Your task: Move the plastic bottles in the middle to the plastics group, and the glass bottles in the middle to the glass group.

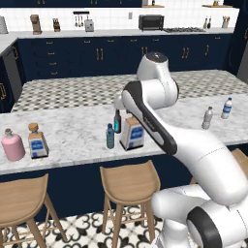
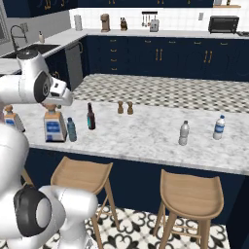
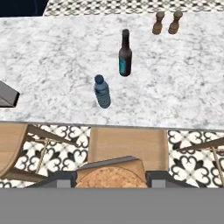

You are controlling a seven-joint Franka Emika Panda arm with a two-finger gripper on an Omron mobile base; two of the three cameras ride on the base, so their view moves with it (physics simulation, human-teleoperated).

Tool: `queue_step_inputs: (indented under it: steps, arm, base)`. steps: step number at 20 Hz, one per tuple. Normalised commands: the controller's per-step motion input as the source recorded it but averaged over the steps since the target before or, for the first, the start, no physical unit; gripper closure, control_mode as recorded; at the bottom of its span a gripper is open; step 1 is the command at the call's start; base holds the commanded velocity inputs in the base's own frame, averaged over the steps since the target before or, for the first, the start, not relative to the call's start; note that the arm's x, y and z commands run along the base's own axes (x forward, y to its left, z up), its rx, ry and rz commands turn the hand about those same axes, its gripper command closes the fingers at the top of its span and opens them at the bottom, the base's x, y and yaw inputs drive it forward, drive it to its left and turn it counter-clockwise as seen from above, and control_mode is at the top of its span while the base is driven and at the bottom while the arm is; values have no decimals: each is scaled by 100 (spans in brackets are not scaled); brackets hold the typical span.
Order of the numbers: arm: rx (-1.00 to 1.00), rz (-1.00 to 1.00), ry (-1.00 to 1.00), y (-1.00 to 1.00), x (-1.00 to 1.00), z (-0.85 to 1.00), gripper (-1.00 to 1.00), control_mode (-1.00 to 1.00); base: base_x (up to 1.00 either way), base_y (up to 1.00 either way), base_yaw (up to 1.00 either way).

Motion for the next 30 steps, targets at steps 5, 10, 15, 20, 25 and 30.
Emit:
queue_step_inputs:
  steps: [5, 10, 15, 20, 25, 30]
  arm:
    - [0, 0, 0, 57, -19, 0, 100, -100]
    - [0, 1, -1, 83, 10, 0, 100, -100]
    - [0, 1, 0, 74, 45, -1, 100, -100]
    - [0, 2, 1, 60, 48, -16, 100, -100]
    - [0, 3, 4, 53, 52, -24, 100, -100]
    - [0, 3, 1, 46, 57, -28, 100, -100]
  base:
    - [0, 0, 0]
    - [0, 0, 0]
    - [0, 0, 0]
    - [0, 0, 0]
    - [0, 0, 0]
    - [0, 0, 0]
